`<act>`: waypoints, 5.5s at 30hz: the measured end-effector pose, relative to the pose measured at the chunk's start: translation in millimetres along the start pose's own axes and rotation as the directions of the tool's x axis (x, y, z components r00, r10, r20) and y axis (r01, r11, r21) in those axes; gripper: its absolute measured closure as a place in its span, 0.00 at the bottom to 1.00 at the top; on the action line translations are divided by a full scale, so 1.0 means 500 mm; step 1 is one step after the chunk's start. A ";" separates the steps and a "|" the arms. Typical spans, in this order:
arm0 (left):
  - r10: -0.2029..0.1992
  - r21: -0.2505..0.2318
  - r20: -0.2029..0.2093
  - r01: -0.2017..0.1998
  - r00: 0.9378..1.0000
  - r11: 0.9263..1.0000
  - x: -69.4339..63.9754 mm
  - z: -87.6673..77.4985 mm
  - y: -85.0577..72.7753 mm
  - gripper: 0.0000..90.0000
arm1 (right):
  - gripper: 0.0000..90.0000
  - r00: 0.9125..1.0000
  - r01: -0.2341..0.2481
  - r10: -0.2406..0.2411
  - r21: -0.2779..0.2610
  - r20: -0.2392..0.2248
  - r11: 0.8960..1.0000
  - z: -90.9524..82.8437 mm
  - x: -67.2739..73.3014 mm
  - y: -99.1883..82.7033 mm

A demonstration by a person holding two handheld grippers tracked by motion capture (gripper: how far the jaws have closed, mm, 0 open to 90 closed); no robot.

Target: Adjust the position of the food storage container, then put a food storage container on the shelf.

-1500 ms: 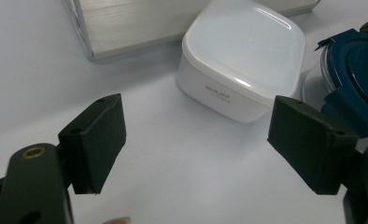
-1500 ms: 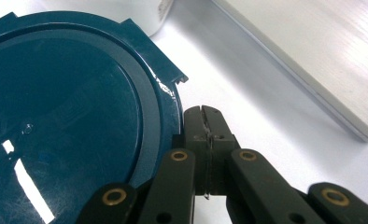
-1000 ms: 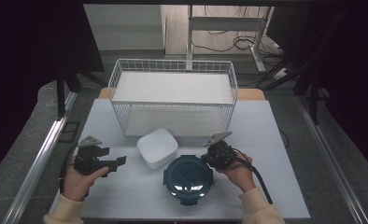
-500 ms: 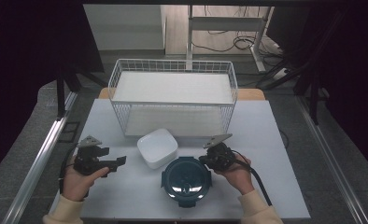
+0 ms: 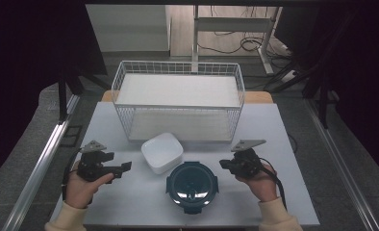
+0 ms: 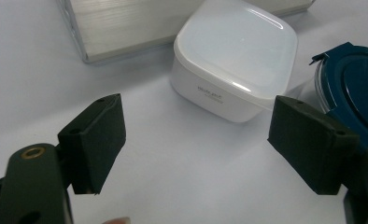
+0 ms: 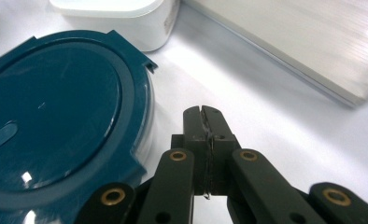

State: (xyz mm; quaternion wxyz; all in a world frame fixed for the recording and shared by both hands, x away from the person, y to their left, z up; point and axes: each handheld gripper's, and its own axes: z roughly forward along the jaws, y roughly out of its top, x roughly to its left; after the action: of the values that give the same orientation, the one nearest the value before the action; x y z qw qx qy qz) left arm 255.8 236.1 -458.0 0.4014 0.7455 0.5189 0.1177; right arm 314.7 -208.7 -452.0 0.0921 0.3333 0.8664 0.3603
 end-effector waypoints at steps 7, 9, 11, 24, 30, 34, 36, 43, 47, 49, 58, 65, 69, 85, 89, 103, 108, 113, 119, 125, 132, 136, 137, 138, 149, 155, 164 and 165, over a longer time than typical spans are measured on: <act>0.011 0.011 0.010 -0.011 1.000 1.000 -0.013 0.006 0.000 0.20 | 0.97 0.996 -0.082 0.081 -0.041 -0.041 0.996 -0.039 -0.011 -0.034; 0.012 0.013 0.011 -0.012 1.000 1.000 -0.014 0.006 0.000 0.20 | 0.97 0.996 -0.081 0.080 -0.040 -0.044 0.996 -0.040 -0.009 -0.037; 0.012 0.014 0.010 -0.013 1.000 1.000 -0.015 0.007 0.000 0.20 | 0.97 0.996 -0.079 0.077 -0.031 -0.052 0.996 -0.042 -0.003 -0.044; -0.004 0.042 0.020 0.003 1.000 0.999 -0.049 0.029 -0.012 0.17 | 0.50 0.988 -0.150 0.147 -0.086 -0.044 0.985 -0.037 0.011 -0.085; -0.035 0.061 0.064 0.031 0.997 0.998 -0.073 0.043 -0.023 0.14 | 0.28 0.956 -0.280 0.261 -0.148 -0.135 0.949 -0.043 0.007 -0.103; -0.035 0.060 0.079 0.031 0.996 0.998 -0.086 0.045 -0.025 0.13 | 0.25 0.953 -0.287 0.265 -0.153 -0.149 0.946 -0.041 0.009 -0.111; -0.046 0.055 0.088 0.041 0.995 0.998 -0.091 0.046 -0.026 0.13 | 0.24 0.953 -0.285 0.263 -0.148 -0.149 0.947 -0.039 0.009 -0.112; -0.100 0.045 0.133 0.095 0.986 0.994 -0.113 0.047 -0.034 0.10 | 0.18 0.963 -0.248 0.231 -0.115 -0.140 0.962 -0.025 0.021 -0.100; -0.109 0.050 0.165 0.102 0.980 0.994 -0.130 0.058 -0.035 0.10 | 0.18 0.957 -0.257 0.237 -0.109 -0.164 0.960 -0.023 0.028 -0.096; -0.109 0.069 0.187 0.098 0.976 0.993 -0.144 0.069 -0.036 0.09 | 0.18 0.955 -0.261 0.241 -0.104 -0.174 0.960 -0.019 0.034 -0.097; -0.124 0.088 0.244 0.105 0.962 0.991 -0.162 0.086 -0.040 0.09 | 0.19 0.952 -0.265 0.248 -0.080 -0.179 0.961 -0.013 0.046 -0.092; -0.137 0.101 0.297 0.111 0.945 0.989 -0.171 0.102 -0.046 0.13 | 0.17 0.946 -0.287 0.269 -0.088 -0.179 0.954 -0.010 0.050 -0.089; -0.151 0.101 0.307 0.125 0.940 0.987 -0.175 0.106 -0.047 0.13 | 0.16 0.943 -0.295 0.276 -0.084 -0.186 0.952 -0.009 0.052 -0.087; -0.216 0.090 0.344 0.197 0.914 0.976 -0.175 0.120 -0.052 0.14 | 0.13 0.907 -0.364 0.341 -0.054 -0.246 0.930 0.010 0.057 -0.083; -0.223 0.099 0.349 0.201 0.910 0.975 -0.174 0.125 -0.053 0.14 | 0.12 0.900 -0.375 0.351 -0.049 -0.260 0.926 0.013 0.059 -0.081; -0.304 0.129 0.400 0.275 0.865 0.953 -0.177 0.155 -0.060 0.16 | 0.12 0.869 -0.424 0.401 -0.020 -0.288 0.905 0.031 0.060 -0.075; -0.339 0.155 0.415 0.302 0.844 0.941 -0.173 0.170 -0.065 0.16 | 0.10 0.849 -0.458 0.442 0.015 -0.289 0.889 0.043 0.062 -0.079; -0.375 0.194 0.441 0.322 0.815 0.927 -0.167 0.185 -0.072 0.18 | 0.10 0.818 -0.487 0.476 0.052 -0.323 0.872 0.058 0.064 -0.088; -0.397 0.226 0.459 0.328 0.795 0.917 -0.173 0.196 -0.078 0.21 | 0.12 0.787 -0.521 0.517 0.084 -0.338 0.849 0.071 0.068 -0.094; -0.372 0.233 0.449 0.296 0.812 0.926 -0.179 0.194 -0.077 0.29 | 0.20 0.773 -0.548 0.553 0.112 -0.312 0.829 0.077 0.074 -0.097; -0.423 0.249 0.448 0.344 0.788 0.905 -0.172 0.190 -0.079 0.35 | 0.33 0.726 -0.602 0.603 0.119 -0.331 0.790 0.068 0.057 -0.102; -0.432 0.239 0.440 0.362 0.787 0.901 -0.175 0.182 -0.079 0.38 | 0.36 0.721 -0.608 0.606 0.111 -0.336 0.786 0.063 0.056 -0.101; -0.436 0.236 0.437 0.368 0.787 0.899 -0.176 0.181 -0.079 0.39 | 0.37 0.719 -0.612 0.608 0.107 -0.337 0.784 0.061 0.056 -0.101; -0.439 0.234 0.434 0.372 0.787 0.898 -0.177 0.179 -0.079 0.39 | 0.38 0.720 -0.611 0.606 0.106 -0.337 0.785 0.060 0.056 -0.102; -0.398 0.181 0.420 0.354 0.816 0.918 -0.178 0.149 -0.069 0.46 | 0.47 0.747 -0.598 0.572 0.033 -0.340 0.801 0.037 0.071 -0.092; -0.385 0.178 0.418 0.341 0.823 0.923 -0.177 0.145 -0.069 0.46 | 0.47 0.755 -0.589 0.560 0.024 -0.342 0.808 0.036 0.074 -0.090; -0.354 0.157 0.427 0.317 0.832 0.935 -0.181 0.133 -0.062 0.46 | 0.47 0.787 -0.550 0.515 -0.008 -0.341 0.835 0.024 0.080 -0.081; -0.351 0.155 0.426 0.316 0.834 0.936 -0.182 0.131 -0.061 0.46 | 0.47 0.791 -0.545 0.508 -0.014 -0.341 0.839 0.022 0.081 -0.079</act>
State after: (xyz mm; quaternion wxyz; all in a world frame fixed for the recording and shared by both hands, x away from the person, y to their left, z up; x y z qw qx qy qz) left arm 234.3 130.3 -500.8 0.4948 0.6655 0.5386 -0.1489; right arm 268.1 -196.9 -484.1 -0.1371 0.4919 0.7205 0.4692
